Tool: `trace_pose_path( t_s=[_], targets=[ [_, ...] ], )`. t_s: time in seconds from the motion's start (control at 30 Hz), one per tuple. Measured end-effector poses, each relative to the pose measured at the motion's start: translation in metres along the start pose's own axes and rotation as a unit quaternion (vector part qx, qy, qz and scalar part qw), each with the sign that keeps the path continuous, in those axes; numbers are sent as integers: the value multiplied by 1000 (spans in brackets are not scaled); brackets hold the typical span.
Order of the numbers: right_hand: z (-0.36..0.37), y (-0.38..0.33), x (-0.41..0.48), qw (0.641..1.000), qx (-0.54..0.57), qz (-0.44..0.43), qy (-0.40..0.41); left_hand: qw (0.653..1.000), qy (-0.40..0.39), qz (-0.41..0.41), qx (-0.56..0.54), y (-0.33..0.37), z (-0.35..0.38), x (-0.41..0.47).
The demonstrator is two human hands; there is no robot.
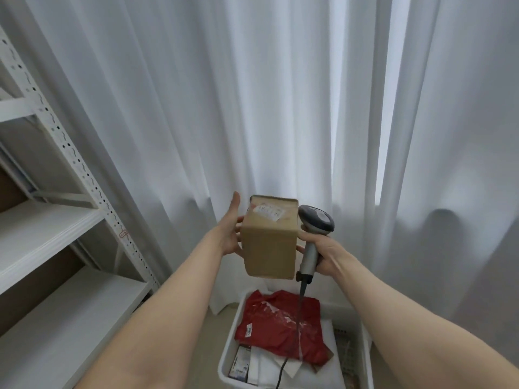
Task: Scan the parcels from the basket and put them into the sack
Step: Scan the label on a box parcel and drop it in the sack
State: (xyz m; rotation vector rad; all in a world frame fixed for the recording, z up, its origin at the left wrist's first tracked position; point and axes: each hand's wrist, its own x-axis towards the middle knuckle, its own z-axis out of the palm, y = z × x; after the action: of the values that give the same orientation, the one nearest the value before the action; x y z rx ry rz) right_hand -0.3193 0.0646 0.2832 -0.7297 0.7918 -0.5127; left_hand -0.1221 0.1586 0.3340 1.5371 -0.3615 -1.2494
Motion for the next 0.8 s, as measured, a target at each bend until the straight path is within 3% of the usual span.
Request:
trace_pose_path(
  t_s=[0.1,0.17,0.27,0.47,0.57,0.8],
  targets=[
    [9,1,0,1000,-11,5,-14,996,86,-7,-38,-3,7,0],
    [11,3,1,1000,-5,19,-23,994,104,2,-28,-4,9,-1],
    [8,6,3,999,10,27,-13,995,101,6,-14,-8,13,0],
    [5,7,3,1000,17,13,8,992,79,36,-96,-19,17,9],
    [5,5,0,999,32,12,19,994,77,35,-74,-21,21,11],
    [-4,7,0,998,49,-39,9,995,22,-79,52,-27,20,12]
  ],
)
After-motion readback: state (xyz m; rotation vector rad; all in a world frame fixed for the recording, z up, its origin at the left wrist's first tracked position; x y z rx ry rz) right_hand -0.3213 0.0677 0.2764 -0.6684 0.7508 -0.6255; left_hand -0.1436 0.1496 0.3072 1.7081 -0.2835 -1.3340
